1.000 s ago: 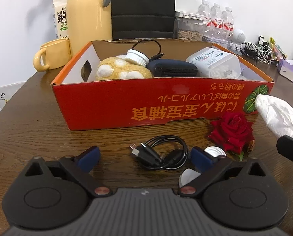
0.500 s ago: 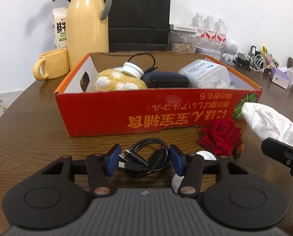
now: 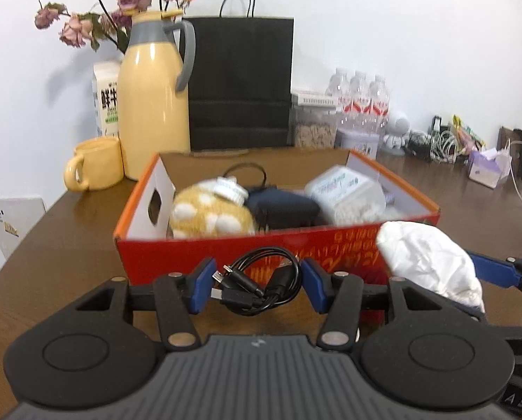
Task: Organize objects
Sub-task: 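Carry the cable with the left into the box while the right carries the tissue, then open the left gripper to drop the cable while the right releases the tissue in the box, then withdraw both grippers from the box toward the caps and flowers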
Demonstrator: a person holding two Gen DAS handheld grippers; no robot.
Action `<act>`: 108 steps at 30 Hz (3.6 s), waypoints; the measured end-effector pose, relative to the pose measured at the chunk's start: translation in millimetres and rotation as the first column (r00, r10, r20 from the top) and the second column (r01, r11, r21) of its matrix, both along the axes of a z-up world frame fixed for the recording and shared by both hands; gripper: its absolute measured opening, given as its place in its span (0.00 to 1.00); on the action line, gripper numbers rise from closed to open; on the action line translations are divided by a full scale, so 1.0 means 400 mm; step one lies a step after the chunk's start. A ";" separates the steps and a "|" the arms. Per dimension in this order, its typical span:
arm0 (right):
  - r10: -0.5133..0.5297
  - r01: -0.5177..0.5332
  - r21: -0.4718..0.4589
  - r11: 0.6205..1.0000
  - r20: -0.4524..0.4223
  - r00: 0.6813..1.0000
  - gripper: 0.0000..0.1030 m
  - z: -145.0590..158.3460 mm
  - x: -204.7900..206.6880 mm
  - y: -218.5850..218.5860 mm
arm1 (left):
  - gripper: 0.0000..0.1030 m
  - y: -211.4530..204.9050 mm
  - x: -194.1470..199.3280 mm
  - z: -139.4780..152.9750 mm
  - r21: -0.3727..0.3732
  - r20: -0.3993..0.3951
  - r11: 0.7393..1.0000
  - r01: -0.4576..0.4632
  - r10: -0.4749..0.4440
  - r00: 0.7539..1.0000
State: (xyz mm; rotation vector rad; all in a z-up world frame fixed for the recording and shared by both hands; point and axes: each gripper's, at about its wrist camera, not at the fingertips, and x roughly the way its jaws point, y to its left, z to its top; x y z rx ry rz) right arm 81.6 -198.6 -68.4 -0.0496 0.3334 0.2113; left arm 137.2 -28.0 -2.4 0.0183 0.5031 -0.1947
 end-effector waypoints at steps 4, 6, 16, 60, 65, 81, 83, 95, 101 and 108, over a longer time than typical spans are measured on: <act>0.015 -0.015 -0.010 1.000 0.029 0.999 0.60 0.035 0.023 0.019 | 0.53 0.008 0.014 0.034 -0.017 0.028 1.000 -0.014 0.014 0.999; 0.018 -0.017 -0.011 1.000 0.038 0.999 0.60 0.048 0.035 0.025 | 0.53 0.011 0.024 0.052 -0.022 0.046 1.000 -0.018 0.019 0.999; 0.012 -0.010 -0.030 0.999 0.066 0.998 0.60 0.108 0.155 0.053 | 0.53 0.024 0.109 0.102 -0.058 0.087 0.997 -0.051 0.056 0.995; -0.065 0.064 -0.027 0.998 -0.029 0.997 1.00 0.052 0.443 0.040 | 1.00 0.029 0.309 0.057 -0.109 0.088 0.985 -0.134 0.144 0.986; -0.059 0.058 -0.029 0.998 -0.022 0.998 1.00 0.061 0.427 0.038 | 1.00 0.033 0.287 0.069 -0.111 0.111 0.986 -0.124 0.137 0.984; -0.039 0.040 -0.056 0.998 0.010 0.999 1.00 0.099 0.304 0.024 | 1.00 0.067 0.125 0.103 -0.107 0.148 0.988 -0.114 0.129 0.981; -0.041 0.041 -0.060 0.997 0.006 0.999 1.00 0.098 0.282 0.017 | 1.00 0.072 0.106 0.095 -0.099 0.137 0.988 -0.117 0.130 0.982; -0.041 0.037 -0.070 0.997 -0.057 0.998 1.00 0.057 0.143 -0.030 | 1.00 0.098 -0.009 0.053 -0.059 0.071 0.989 -0.136 0.140 0.988; -0.028 0.021 -0.078 0.997 -0.088 0.996 1.00 0.034 0.092 -0.041 | 1.00 0.091 -0.047 0.025 -0.040 0.028 0.992 -0.122 0.124 0.992; -0.028 0.017 -0.091 0.996 -0.120 0.992 1.00 0.006 0.048 -0.054 | 1.00 0.057 -0.080 -0.022 0.004 -0.042 0.998 -0.059 0.059 0.997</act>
